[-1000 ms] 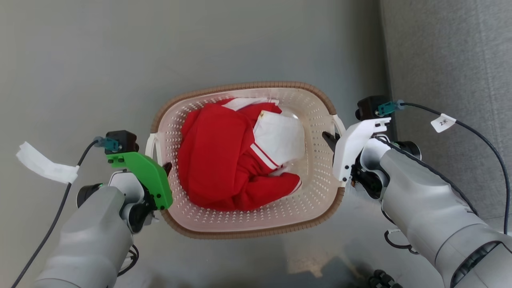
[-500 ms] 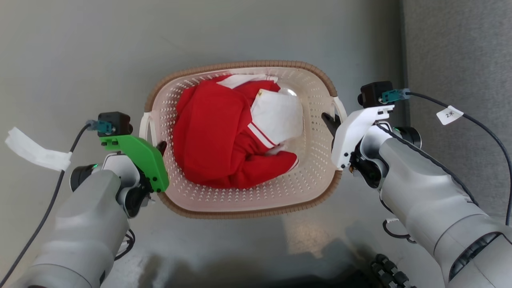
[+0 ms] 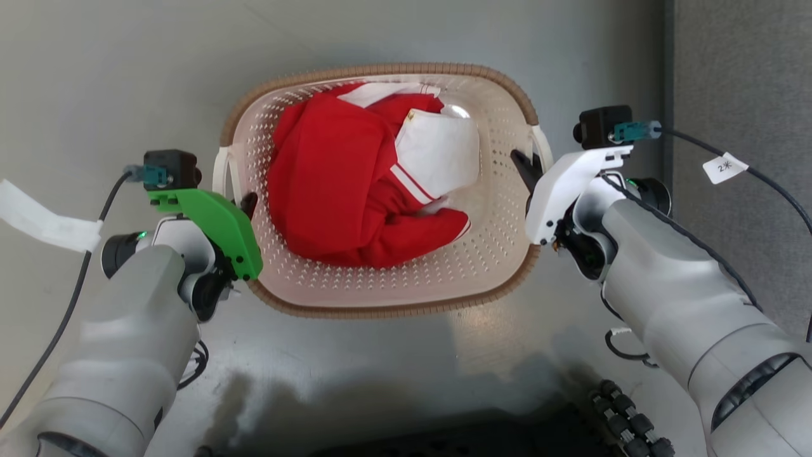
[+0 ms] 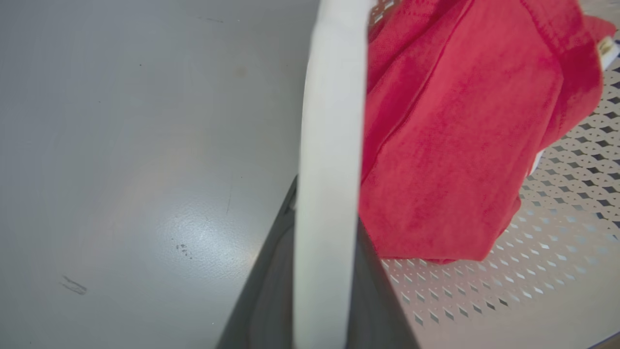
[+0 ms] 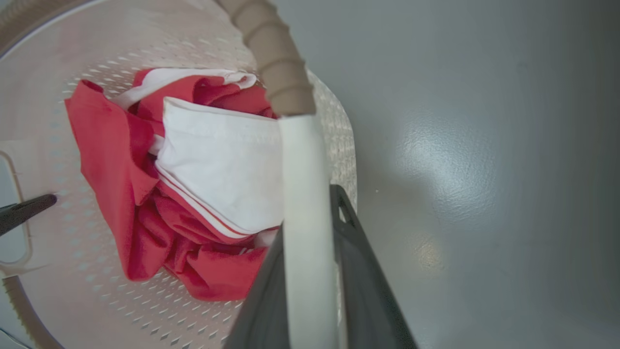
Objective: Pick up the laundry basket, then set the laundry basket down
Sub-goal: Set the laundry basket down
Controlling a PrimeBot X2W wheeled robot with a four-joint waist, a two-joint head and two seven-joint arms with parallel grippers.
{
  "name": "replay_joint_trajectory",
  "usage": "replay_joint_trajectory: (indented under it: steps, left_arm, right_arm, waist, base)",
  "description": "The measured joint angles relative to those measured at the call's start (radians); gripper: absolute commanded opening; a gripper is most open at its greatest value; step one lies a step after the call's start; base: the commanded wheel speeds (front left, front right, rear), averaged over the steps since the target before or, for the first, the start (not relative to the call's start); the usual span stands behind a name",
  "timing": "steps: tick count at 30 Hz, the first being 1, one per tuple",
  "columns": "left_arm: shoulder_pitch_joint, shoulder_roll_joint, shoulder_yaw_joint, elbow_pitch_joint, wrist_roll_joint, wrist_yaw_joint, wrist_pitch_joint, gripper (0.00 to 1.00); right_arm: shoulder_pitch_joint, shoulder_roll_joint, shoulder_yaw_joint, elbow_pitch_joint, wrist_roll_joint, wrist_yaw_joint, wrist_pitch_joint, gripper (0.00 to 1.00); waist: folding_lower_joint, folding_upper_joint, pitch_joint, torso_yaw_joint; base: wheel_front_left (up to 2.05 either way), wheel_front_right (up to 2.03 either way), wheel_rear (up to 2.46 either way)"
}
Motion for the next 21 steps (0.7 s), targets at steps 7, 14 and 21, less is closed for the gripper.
replay_joint_trajectory:
  steps: [7, 14, 21]
  left_arm:
    - [-0.033, -0.002, -0.004, 0.006, 0.007, 0.0, -0.01, 0.0]
    - [-0.043, -0.004, -0.008, 0.022, 0.007, -0.003, -0.019, 0.0]
    - [-0.058, -0.005, -0.018, 0.028, 0.007, -0.009, -0.022, 1.0]
  right_arm:
    - [-0.035, 0.0, -0.001, 0.008, 0.002, 0.0, -0.017, 0.0]
    - [-0.046, 0.001, -0.001, 0.016, 0.012, 0.002, -0.022, 0.0]
    - [-0.053, 0.0, -0.001, 0.025, 0.025, 0.008, -0.031, 0.31]
  waist:
    - [0.0, 0.0, 0.048, 0.005]
    - [0.0, 0.0, 0.081, 0.01]
    - [-0.0002, 0.0, 0.094, 0.012]
  base:
    - [0.0, 0.0, 0.0]
    - [0.0, 0.0, 0.0]
    - [0.0, 0.0, 0.0]
